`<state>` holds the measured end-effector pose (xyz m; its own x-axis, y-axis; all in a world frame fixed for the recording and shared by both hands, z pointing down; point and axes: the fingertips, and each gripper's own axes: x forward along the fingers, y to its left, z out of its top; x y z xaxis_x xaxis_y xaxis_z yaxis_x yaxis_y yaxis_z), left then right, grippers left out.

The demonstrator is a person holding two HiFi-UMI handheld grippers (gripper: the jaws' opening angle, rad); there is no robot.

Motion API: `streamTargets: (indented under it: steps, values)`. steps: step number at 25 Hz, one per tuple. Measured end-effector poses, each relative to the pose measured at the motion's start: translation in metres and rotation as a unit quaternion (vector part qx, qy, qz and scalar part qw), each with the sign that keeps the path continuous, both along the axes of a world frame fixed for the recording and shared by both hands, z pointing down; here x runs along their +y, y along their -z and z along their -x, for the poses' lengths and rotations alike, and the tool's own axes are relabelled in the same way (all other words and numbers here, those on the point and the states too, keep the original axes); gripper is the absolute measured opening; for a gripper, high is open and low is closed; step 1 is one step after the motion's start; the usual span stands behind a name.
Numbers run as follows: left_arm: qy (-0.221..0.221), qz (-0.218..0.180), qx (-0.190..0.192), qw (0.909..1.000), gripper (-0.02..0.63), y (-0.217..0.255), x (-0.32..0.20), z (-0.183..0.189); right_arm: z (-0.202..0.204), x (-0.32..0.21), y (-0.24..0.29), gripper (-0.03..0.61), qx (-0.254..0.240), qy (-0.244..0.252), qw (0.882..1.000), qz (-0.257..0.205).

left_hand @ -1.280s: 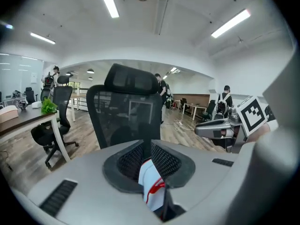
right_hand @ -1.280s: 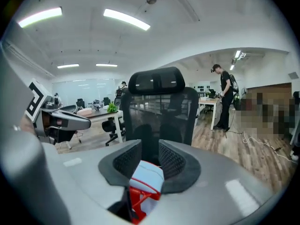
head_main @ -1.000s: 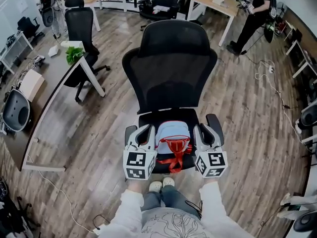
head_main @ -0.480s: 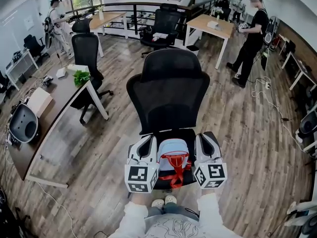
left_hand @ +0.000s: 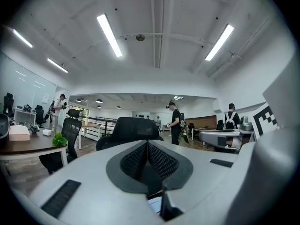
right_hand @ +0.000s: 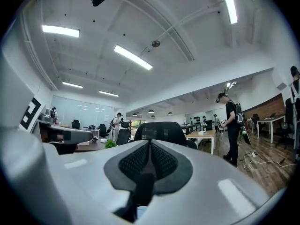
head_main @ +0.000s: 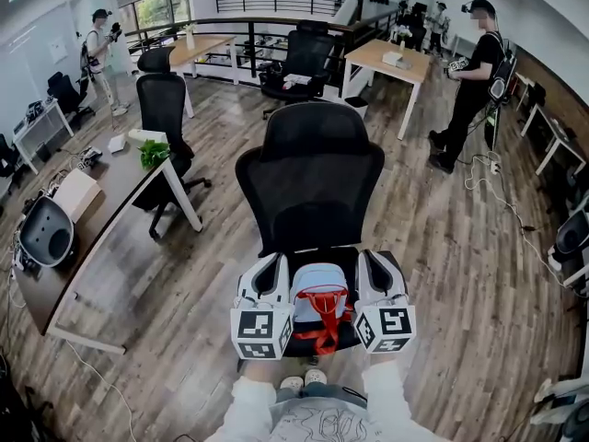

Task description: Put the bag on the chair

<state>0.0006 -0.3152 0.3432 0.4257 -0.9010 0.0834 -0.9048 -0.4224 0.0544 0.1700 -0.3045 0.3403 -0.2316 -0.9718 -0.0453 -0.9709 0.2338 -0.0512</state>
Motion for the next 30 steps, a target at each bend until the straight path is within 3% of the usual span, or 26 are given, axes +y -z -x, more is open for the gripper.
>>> streamTargets:
  steps: [30]
  values:
    - [0.009,-0.005,0.011,0.9999,0.011,0.016,0.005,0.0,-0.006,0.005,0.015,0.026,0.004,-0.003,1.0,-0.01]
